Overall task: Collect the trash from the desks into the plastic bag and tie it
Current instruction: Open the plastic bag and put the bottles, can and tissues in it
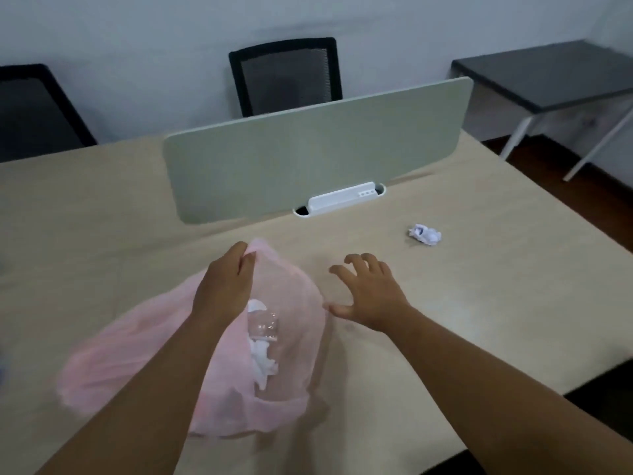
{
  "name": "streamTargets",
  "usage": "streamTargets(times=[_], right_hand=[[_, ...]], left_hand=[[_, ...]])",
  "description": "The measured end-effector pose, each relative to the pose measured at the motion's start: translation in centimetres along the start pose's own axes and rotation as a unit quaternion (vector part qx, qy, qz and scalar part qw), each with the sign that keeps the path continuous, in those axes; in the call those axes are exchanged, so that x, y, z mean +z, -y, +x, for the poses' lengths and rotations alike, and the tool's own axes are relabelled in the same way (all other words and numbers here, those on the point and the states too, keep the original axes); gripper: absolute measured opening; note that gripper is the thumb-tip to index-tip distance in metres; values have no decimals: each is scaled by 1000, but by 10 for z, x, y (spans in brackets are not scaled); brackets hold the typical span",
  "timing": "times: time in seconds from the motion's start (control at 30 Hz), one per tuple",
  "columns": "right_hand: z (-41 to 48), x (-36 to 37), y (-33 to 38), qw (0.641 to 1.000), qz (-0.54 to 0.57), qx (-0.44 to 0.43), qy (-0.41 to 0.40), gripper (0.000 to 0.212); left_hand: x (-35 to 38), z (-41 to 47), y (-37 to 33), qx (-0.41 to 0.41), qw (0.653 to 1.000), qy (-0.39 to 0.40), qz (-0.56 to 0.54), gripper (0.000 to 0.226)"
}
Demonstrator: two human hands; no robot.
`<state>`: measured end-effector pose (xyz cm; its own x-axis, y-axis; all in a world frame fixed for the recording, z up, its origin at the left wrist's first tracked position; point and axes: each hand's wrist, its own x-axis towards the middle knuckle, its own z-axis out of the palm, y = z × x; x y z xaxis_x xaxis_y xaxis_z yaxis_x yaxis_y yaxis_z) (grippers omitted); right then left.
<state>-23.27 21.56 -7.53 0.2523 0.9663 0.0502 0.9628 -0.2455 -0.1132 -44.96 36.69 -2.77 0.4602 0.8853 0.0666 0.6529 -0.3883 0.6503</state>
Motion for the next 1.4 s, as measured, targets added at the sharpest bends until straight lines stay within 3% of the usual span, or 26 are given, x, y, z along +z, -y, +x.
streamTargets(times=[0.2,0.43,0.53,0.63,0.7,0.77,0.83,0.93,1.03,1.13,1.23,1.33,1.4], right_hand=[[20,15,-111,983,-35,176,29,91],[55,46,-193,972,-32,226,58,94],[68,60,-204,969,-31,229,88,76],[67,69,-196,970,-52,237,-3,35],[59,74,-185,974,-24,226,-21,23],[50,77,-168,980,25,198,17,26],[40,69,-141,983,91,161,3,23],[21,44,-83,981,173,50,-66,15],[8,26,-26,978,192,-39,-67,13],[17,16,34,963,262,-69,-3,32],[26,9,74,938,341,-16,65,86],[8,18,78,952,275,114,-68,89],[-10,32,72,931,193,273,-148,90]], left_hand=[[49,41,-32,52,998,37,30,23],[89,81,-61,82,996,21,37,22],[100,88,-70,88,996,15,32,37],[103,92,-76,93,994,21,44,33],[101,92,-76,95,993,25,59,29],[95,89,-77,88,993,31,78,28],[86,86,-74,85,991,36,101,27],[68,80,-65,67,989,33,130,31],[47,73,-56,57,989,35,132,32],[23,63,-48,81,989,34,123,33],[-4,53,-38,99,987,30,123,36],[-29,45,-26,105,988,31,107,29],[-42,38,-19,111,990,22,84,24]])
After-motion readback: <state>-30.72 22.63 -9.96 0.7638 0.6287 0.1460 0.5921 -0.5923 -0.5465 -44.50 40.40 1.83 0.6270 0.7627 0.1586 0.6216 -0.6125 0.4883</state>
